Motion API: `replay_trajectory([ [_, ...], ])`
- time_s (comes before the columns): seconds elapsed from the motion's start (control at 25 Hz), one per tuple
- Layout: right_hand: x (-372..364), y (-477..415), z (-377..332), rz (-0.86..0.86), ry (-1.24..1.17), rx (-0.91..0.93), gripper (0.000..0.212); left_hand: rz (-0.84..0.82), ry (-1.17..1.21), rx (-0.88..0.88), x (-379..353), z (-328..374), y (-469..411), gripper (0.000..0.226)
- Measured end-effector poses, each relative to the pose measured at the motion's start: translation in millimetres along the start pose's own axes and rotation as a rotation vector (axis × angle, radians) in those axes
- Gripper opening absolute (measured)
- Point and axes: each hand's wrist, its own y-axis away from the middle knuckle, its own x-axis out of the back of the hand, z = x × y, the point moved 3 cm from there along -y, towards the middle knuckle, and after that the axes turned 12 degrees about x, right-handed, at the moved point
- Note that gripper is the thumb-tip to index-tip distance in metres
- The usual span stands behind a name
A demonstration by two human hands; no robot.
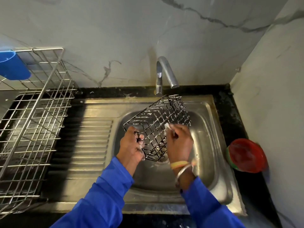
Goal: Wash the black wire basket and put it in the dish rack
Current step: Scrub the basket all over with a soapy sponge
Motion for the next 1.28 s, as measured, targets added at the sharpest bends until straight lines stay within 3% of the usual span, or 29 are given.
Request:
replay_trajectory([
  [0.08,-8,-12,-21,0.023,0.0,0.004,0.017,-0.004,-0.023,-0.007,-4,0,0,0.011],
  [0.2,-9,29,-48,-0.146,-0.116,0.199,0.021,-0.017,0.033,-0.026,-7,3,-1,0.021],
  [0.28,-1,38,-37,-0.153,-0.122,0.216,0.024,-0.005,0.061,-0.046,-4,3,-2,0.02],
  [0.4,-9,-4,-24,-0.022,-0.079,-0.036,0.023,0.008,0.038,-0.05,-4,-3,-2,0.012],
  [0.6,-10,29,-35,-0.178,-0.244,0.0,0.017,0.006,0.032,-0.005,-5,-1,-5,0.029],
  [0.76,-13,6,14,-0.12,-0.211,-0.458,0.028,0.004,0.068,-0.008,1,-1,-8,0.009],
  [0.8,-16,-8,10,-0.098,-0.192,-0.482,0.026,-0.005,0.067,-0.014,0,-2,-6,0.013],
  [0.88,-23,-18,-14,-0.094,-0.234,-0.314,0.024,-0.013,0.059,-0.023,-3,1,-5,0.011],
  [1.0,-14,17,-41,-0.257,-0.34,-0.048,0.027,-0.001,0.021,0.01,-1,7,-4,0.018],
  [1.08,-3,22,-25,-0.241,-0.292,-0.075,0.027,-0.033,0.027,-0.001,1,6,-2,0.012],
  [1.2,-10,-16,7,-0.2,-0.148,-0.361,0.022,-0.028,0.049,0.013,1,-2,-3,0.014],
  [1.28,-16,-27,-7,-0.237,-0.195,-0.27,0.023,-0.013,0.046,0.031,-1,-1,-5,0.018],
])
